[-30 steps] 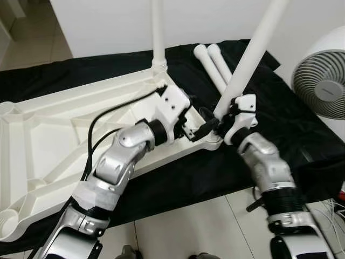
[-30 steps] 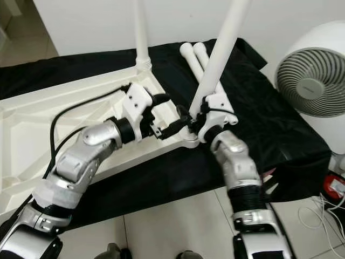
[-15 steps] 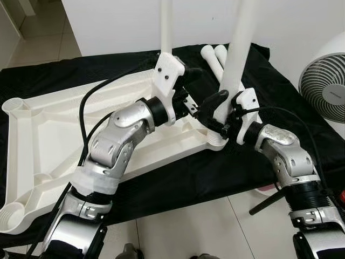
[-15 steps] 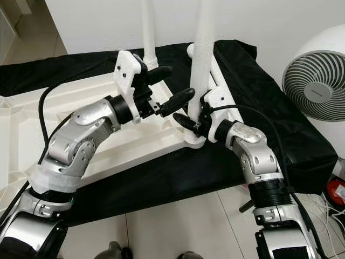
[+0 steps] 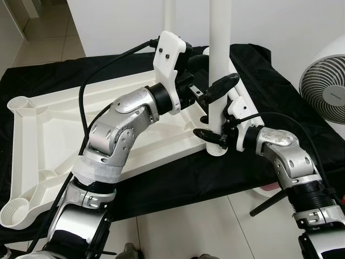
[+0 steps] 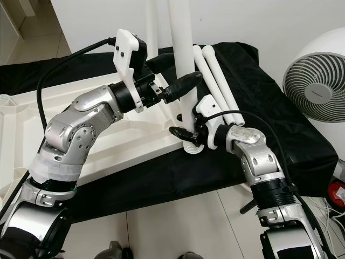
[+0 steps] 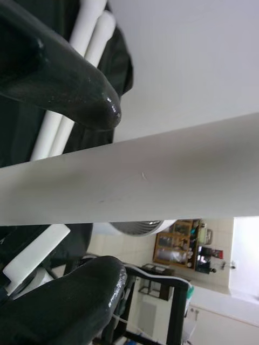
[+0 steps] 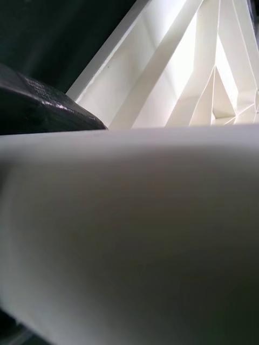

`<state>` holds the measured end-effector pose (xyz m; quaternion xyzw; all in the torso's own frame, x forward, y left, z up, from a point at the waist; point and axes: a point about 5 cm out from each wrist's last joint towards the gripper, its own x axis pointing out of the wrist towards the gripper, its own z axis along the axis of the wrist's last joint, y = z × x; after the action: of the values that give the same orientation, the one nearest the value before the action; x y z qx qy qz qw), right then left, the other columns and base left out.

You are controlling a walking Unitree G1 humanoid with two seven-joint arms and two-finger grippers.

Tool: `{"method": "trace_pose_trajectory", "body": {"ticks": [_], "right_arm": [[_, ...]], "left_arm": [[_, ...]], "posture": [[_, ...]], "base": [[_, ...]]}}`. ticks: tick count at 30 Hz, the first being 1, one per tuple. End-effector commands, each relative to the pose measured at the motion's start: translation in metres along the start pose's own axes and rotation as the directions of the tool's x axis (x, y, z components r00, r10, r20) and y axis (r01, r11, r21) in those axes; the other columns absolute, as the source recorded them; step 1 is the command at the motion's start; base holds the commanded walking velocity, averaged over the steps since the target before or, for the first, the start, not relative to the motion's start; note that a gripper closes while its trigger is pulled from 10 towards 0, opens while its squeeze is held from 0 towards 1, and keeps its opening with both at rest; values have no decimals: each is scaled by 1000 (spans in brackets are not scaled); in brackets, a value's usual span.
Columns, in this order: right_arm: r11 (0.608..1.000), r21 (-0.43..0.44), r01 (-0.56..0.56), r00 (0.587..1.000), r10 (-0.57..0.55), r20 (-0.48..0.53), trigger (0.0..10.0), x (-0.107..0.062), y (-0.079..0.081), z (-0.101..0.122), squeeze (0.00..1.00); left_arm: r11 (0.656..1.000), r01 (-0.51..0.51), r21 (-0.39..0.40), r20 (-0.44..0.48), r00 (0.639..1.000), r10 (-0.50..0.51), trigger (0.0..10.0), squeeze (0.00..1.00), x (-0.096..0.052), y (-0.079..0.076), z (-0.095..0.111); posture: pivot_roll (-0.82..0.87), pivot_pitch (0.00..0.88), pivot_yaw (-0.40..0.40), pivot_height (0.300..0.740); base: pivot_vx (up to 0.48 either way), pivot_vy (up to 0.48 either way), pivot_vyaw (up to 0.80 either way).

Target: Building children table

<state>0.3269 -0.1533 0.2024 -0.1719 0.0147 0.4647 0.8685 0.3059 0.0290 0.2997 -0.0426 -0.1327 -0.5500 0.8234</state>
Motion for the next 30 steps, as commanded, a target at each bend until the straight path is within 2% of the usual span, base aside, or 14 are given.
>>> {"method": "trace_pose_trajectory", "body": {"ticks": [1, 8, 9, 12, 13, 15, 16, 20, 26, 29, 30], "right_arm": [[1000, -28, -11, 1000, 11, -15, 10000, 1, 1, 0, 0], [999, -34, -14, 1000, 13, -24, 10000, 1, 0, 0, 0], [999, -35, -20, 999, 18, -32, 10000, 0, 0, -2, 0], [999, -35, -21, 999, 19, -34, 10000, 0, 0, -2, 0], [999, -35, -20, 999, 19, -36, 10000, 0, 0, -3, 0], [999, -35, -20, 999, 19, -36, 10000, 0, 0, -3, 0], [999, -33, -15, 999, 14, -40, 10000, 0, -1, -4, 0], [1000, -30, 8, 999, -9, -44, 10000, 1, -3, -6, 0], [1000, -19, 21, 999, -21, -47, 10000, 3, -4, -8, 0], [998, -5, 69, 997, -69, -44, 10000, 4, -7, -10, 0], [996, 5, 88, 995, -88, -37, 10000, 4, -8, -9, 31]], "left_arm": [[997, -63, -52, -44, 997, 61, 10000, 0, 5, 4, -3], [987, -147, -64, -119, 983, 139, 10000, 0, 8, 16, -7], [980, -181, -89, -142, 976, 167, 6941, 0, 8, 21, -8], [977, -189, -94, -145, 974, 175, 6941, 0, 8, 23, -8], [976, -196, -100, -145, 973, 180, 3765, 0, 8, 24, -7], [976, -196, -100, -145, 973, 180, 3765, 0, 8, 24, -7], [973, -199, -114, -140, 973, 183, 0, 0, 8, 24, -6], [971, -192, -144, -122, 977, 176, 0, 0, 8, 24, -1], [973, -188, -133, -118, 978, 172, 0, 0, 8, 23, 1], [973, -199, -120, -124, 975, 184, 0, 0, 8, 24, 2], [972, -205, -114, -124, 974, 190, 2196, 0, 8, 25, 2]], "posture": [[-94, 73, 33, 740], [-96, 74, 36, 740], [-96, 74, 36, 740], [-96, 74, 36, 740], [-96, 74, 36, 740], [-96, 74, 36, 740], [-96, 74, 36, 740], [-93, 73, 33, 740], [-92, 70, 34, 740], [-92, 73, 33, 740], [-90, 75, 30, 740]], "base": [[0, 0, 0], [0, 0, 0], [0, 0, 0], [0, 0, 0], [0, 0, 0], [0, 0, 0], [0, 0, 0], [0, 0, 0], [0, 0, 0], [0, 0, 0], [0, 0, 0]]}}
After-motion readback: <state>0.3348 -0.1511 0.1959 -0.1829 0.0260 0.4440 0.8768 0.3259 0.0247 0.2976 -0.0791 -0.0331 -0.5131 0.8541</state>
